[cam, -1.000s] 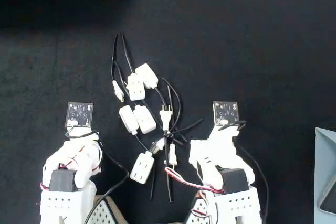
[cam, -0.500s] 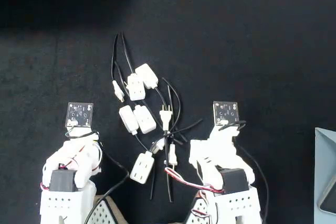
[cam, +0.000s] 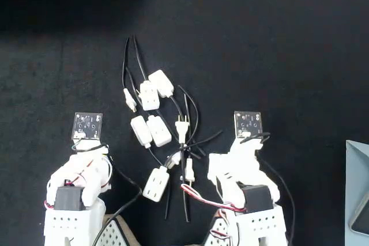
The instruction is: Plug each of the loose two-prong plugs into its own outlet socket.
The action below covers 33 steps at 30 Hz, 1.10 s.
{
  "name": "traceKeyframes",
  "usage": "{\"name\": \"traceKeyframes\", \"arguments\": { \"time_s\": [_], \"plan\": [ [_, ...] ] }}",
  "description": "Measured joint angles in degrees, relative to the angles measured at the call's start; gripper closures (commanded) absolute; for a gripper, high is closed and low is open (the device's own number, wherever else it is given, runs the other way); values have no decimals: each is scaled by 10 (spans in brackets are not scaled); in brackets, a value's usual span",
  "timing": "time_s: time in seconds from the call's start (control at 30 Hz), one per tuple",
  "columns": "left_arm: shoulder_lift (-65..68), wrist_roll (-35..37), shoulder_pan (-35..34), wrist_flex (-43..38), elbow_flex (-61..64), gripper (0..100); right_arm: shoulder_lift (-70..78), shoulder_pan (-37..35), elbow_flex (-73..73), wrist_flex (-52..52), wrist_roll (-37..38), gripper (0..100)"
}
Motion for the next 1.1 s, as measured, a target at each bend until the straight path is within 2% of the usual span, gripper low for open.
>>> {"name": "traceKeyframes", "arguments": {
  "time_s": [0.6, 0.83, 0.97, 1.1],
  "plan": [
    [0, 0, -3, 0, 0, 970, 0, 0, 0, 0, 0, 950],
    [-1, 0, -37, -24, -10, 970, 0, 0, 0, 0, 0, 950],
    [-1, 0, -86, -73, -11, 970, 0, 0, 0, 0, 0, 949],
    [-1, 0, -129, -86, -11, 970, 0, 0, -22, -3, 13, 952]
  ]
}}
